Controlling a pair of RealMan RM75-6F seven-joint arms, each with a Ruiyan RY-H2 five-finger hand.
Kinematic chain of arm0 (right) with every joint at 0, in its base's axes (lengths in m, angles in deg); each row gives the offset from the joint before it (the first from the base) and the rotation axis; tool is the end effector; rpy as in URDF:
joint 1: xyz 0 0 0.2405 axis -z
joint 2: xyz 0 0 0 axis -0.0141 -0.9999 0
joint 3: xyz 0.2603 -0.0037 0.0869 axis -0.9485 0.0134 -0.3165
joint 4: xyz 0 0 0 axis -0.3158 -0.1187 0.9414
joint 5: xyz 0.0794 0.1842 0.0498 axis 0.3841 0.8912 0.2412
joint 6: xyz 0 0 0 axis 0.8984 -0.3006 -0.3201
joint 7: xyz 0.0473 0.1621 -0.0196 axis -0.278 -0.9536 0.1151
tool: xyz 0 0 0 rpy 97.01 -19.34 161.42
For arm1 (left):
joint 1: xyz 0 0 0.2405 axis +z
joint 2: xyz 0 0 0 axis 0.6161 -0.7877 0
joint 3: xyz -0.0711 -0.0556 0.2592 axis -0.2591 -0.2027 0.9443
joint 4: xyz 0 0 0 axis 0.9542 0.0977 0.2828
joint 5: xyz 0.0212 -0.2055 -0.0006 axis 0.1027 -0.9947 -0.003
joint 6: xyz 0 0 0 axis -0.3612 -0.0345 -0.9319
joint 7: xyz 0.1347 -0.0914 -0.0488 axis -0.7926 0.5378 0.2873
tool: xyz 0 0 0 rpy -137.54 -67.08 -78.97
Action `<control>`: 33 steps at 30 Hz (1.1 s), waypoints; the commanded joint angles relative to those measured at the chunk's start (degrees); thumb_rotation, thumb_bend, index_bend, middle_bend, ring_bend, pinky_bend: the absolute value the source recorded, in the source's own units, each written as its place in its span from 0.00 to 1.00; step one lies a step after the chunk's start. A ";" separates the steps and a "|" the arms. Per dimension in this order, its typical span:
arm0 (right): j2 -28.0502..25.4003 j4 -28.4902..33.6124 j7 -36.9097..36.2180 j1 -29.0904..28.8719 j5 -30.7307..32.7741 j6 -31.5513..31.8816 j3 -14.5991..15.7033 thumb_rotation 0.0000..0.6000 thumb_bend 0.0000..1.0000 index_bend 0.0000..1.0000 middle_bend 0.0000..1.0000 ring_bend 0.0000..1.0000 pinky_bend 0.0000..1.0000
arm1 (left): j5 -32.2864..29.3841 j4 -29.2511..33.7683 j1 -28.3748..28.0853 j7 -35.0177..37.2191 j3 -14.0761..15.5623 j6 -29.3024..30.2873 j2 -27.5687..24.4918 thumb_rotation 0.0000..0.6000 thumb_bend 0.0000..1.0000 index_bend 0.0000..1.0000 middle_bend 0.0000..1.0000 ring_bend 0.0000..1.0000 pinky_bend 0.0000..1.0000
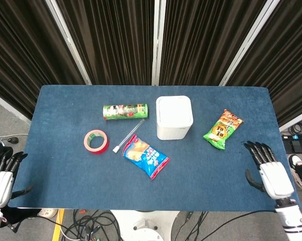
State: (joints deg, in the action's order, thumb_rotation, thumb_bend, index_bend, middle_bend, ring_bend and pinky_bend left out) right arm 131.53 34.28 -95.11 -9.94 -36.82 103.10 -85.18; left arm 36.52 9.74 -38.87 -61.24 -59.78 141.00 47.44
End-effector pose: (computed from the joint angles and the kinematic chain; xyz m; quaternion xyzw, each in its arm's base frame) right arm -0.2765 -0.2233 0.1634 0.6369 -0.3979 0.4451 0.4877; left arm -0.3356 0.1767 0.1603 -0.5913 -0.3864 -0.3832 0.5952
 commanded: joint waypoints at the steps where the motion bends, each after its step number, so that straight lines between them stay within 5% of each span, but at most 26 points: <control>1: -1.10 2.06 0.90 -6.48 0.14 -6.33 -3.85 1.00 0.44 0.05 0.04 0.00 0.00 | -0.19 0.07 -0.04 0.09 0.01 -0.21 -0.06 1.00 0.00 0.17 0.13 0.01 0.00; 12: 3.67 1.92 11.66 -26.29 16.53 -29.69 -13.73 1.00 0.41 0.10 0.09 0.00 0.00 | -0.80 0.02 0.12 -0.01 0.11 -0.53 -0.03 1.00 0.00 0.17 0.13 0.01 0.00; 33: 11.28 -2.93 24.40 -36.84 34.04 -36.19 -11.67 1.00 0.42 0.22 0.18 0.00 0.00 | -0.94 -2.25 -0.07 1.97 0.06 -0.89 0.82 1.00 0.00 0.17 0.13 0.01 0.00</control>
State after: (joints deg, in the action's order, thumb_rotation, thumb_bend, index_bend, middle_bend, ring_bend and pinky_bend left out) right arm 142.36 31.67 -71.28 -46.25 -3.50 67.23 -97.28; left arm 35.57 7.52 -38.96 -59.31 -59.73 140.08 48.24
